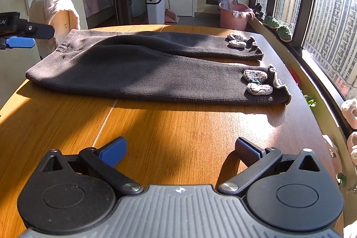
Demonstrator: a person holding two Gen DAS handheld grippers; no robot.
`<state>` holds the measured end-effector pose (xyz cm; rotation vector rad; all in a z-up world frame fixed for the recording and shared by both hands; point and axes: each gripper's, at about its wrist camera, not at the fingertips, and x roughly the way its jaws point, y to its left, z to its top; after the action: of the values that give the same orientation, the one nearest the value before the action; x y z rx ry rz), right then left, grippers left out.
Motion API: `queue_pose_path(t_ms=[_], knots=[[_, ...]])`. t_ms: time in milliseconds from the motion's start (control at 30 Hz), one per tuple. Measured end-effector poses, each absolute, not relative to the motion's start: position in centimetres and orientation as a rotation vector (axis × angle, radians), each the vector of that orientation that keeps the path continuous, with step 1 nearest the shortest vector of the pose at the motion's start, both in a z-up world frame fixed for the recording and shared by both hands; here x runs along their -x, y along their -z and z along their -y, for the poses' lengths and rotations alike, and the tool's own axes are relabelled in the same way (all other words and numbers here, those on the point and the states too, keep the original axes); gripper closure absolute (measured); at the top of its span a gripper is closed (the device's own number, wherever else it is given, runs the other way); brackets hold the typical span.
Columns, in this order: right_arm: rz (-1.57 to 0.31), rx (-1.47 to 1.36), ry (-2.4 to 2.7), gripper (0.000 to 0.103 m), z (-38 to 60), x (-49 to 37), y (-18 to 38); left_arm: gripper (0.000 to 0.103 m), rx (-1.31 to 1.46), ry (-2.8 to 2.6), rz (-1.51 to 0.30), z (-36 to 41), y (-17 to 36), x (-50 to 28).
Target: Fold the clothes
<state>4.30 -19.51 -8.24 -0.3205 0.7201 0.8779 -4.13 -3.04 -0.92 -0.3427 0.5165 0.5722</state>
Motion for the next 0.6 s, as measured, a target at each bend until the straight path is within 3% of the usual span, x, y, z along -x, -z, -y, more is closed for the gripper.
queue_pose_path(t_ms=[167, 233, 367, 500, 600], knots=[[-0.630, 0.216, -0.952, 0.001, 20.6, -6.6, 6.3, 0.002, 0.312, -0.652, -0.655, -4.1, 3.1, -1.2], [-0.547, 0.215, -0.921, 0.006, 20.2, -7.9, 4.7, 0.003, 0.308, -0.664, -0.683, -5.2, 4.1, -2.4], [-0.529, 0.196, -0.812, 0.050, 17.6, -13.7, 2.2, 0.003, 0.348, -0.656, -0.695, -6.1, 4.9, -3.0], [-0.601, 0.110, -0.677, 0.062, 14.1, -21.2, 2.4, 0.003, 0.379, -0.637, -0.720, -6.7, 5.8, -3.1], [-0.673, 0.034, -0.592, 0.062, 11.8, -25.9, 4.2, 0.016, 0.395, -0.647, -0.740, -7.1, 6.7, -3.3]])
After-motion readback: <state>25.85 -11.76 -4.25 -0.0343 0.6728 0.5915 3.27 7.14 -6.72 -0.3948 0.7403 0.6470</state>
